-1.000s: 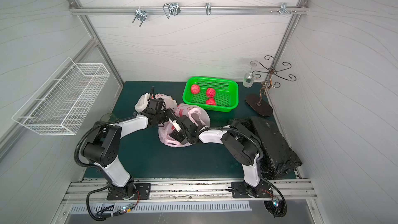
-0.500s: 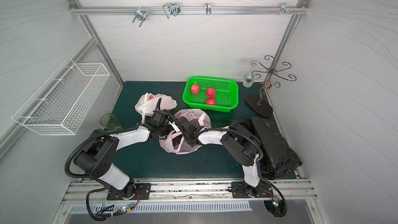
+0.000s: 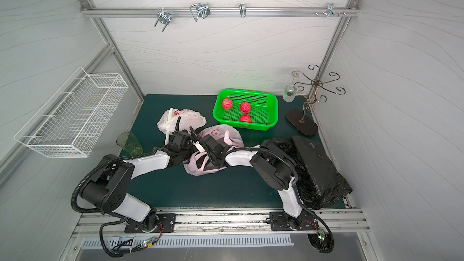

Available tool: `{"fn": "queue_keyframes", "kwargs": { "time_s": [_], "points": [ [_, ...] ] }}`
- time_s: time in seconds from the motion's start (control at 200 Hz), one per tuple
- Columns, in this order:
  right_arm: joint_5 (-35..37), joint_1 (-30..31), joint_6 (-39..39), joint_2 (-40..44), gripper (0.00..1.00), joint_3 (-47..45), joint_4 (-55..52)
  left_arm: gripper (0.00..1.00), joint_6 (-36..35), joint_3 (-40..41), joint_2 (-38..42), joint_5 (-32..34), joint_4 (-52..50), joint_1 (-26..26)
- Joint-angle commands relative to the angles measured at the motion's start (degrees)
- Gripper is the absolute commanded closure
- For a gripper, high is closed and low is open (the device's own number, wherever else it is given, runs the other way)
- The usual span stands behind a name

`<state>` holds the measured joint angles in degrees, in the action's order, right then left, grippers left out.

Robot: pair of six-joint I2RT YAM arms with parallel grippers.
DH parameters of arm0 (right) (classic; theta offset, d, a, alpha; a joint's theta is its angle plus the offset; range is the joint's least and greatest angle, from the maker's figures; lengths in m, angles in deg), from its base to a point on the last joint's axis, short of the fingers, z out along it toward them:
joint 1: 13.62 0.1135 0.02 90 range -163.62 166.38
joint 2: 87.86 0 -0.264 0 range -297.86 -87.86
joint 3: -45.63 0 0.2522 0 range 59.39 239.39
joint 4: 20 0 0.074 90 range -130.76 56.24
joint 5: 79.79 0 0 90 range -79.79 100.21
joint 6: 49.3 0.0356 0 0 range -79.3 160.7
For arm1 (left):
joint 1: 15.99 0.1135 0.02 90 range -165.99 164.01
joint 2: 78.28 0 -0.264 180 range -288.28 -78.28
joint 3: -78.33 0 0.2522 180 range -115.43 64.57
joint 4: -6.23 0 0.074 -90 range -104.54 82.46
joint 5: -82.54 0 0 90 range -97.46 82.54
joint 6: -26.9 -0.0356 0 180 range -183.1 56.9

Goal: Untie the knot of a plastic bag & take out the apple
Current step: Pick up the apple from the plastic bag.

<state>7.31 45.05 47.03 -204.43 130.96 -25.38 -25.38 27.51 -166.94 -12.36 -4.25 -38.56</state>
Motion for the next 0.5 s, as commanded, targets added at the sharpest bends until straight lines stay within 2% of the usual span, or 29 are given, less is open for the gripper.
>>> {"fn": "queue_keyframes", "kwargs": {
  "time_s": [0.0,0.095,0.225,0.365,0.495],
  "points": [
    [-5.2,0.9,-1.6,-6.1,0.01,2.7,-4.0,0.31,-4.4,5.2,-2.4,-7.5,-10.8,-0.8],
    [-5.2,1.7,-1.5,-6.6,0.01,3.0,-5.5,0.31,-4.8,4.8,-2.0,-8.2,-11.4,-0.6],
    [-4.9,2.3,-0.8,-4.3,0.01,-1.4,-5.9,0.31,-4.6,5.0,-1.7,-8.9,-11.3,-0.6],
    [-1.8,4.6,-1.8,-0.2,0.01,-8.2,-6.5,0.31,-3.9,6.2,-1.3,-9.2,-10.2,-0.6],
    [1.5,7.7,-2.9,0.6,0.01,-10.3,-8.8,0.3,-3.3,7.3,0.1,-9.2,-9.5,-0.6]
  ]
}}
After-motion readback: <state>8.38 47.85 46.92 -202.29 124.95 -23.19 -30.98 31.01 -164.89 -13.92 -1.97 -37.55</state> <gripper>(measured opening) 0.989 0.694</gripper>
